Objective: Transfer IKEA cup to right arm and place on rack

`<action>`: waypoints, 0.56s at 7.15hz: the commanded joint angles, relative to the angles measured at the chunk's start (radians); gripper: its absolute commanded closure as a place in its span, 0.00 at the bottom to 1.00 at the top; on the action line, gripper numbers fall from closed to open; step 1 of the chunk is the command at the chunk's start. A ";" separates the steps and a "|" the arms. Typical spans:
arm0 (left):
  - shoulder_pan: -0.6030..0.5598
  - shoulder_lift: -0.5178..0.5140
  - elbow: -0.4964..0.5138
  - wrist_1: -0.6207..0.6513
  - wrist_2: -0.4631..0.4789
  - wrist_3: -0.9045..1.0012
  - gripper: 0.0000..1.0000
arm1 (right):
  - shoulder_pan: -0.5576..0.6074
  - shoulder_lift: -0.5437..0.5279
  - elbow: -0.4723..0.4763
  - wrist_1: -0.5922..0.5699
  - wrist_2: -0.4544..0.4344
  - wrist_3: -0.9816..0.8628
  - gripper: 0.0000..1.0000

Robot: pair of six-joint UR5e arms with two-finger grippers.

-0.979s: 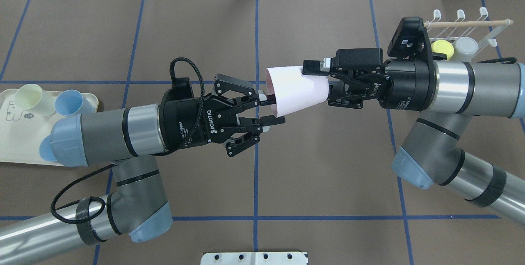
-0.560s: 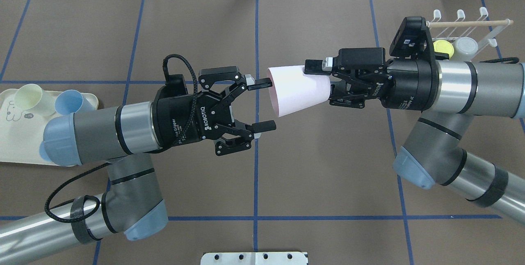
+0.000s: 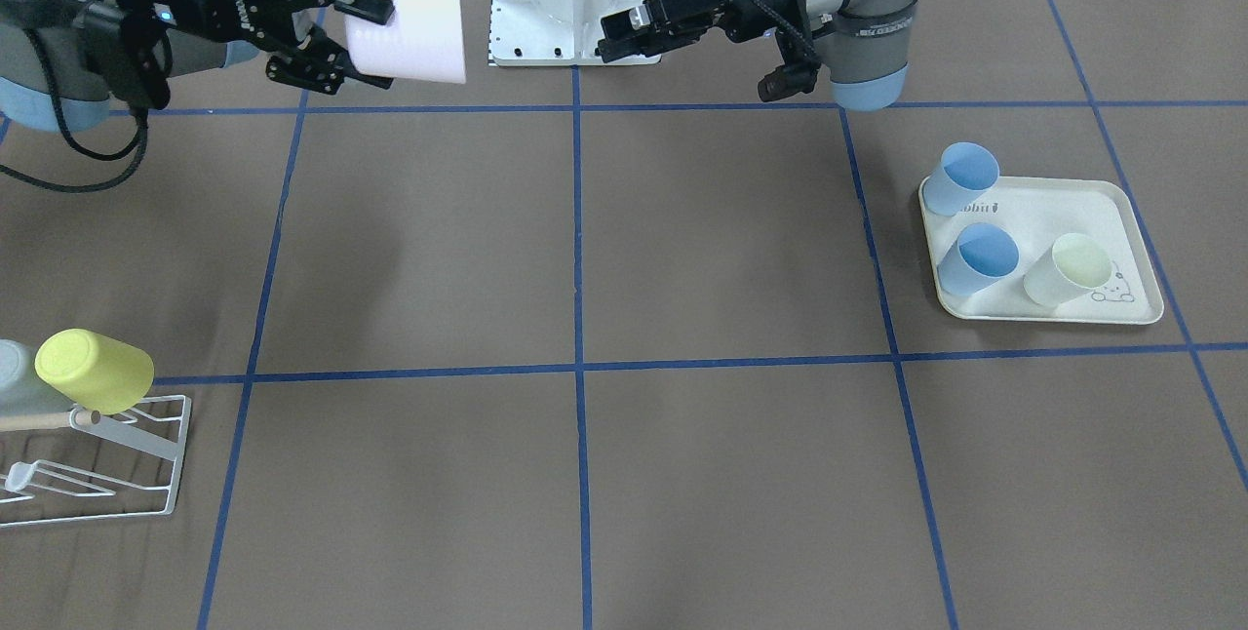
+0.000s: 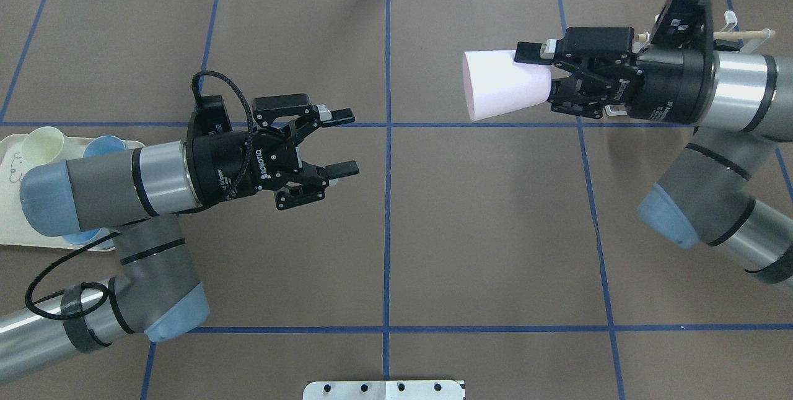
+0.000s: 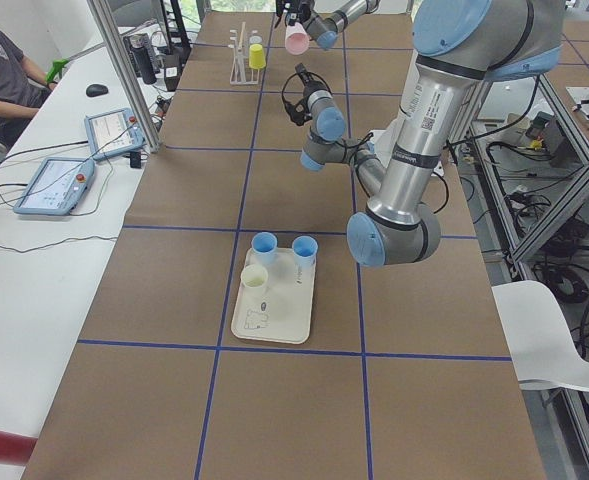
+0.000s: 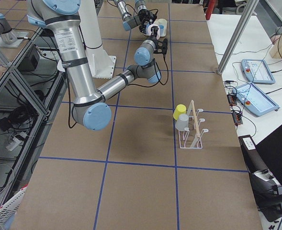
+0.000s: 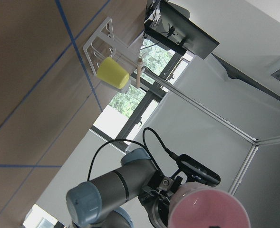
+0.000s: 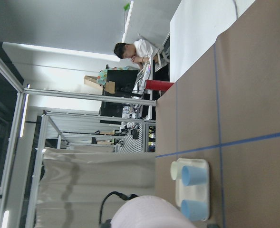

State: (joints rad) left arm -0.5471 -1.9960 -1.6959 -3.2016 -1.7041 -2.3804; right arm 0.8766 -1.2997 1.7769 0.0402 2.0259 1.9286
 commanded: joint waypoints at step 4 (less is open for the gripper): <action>-0.265 0.006 0.021 0.371 -0.339 0.281 0.00 | 0.463 -0.198 -0.055 -0.392 0.343 -0.585 0.66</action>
State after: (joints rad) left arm -0.7655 -1.9904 -1.6730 -2.9300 -1.9700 -2.1855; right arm 1.2090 -1.4717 1.7490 -0.2283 2.2587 1.5219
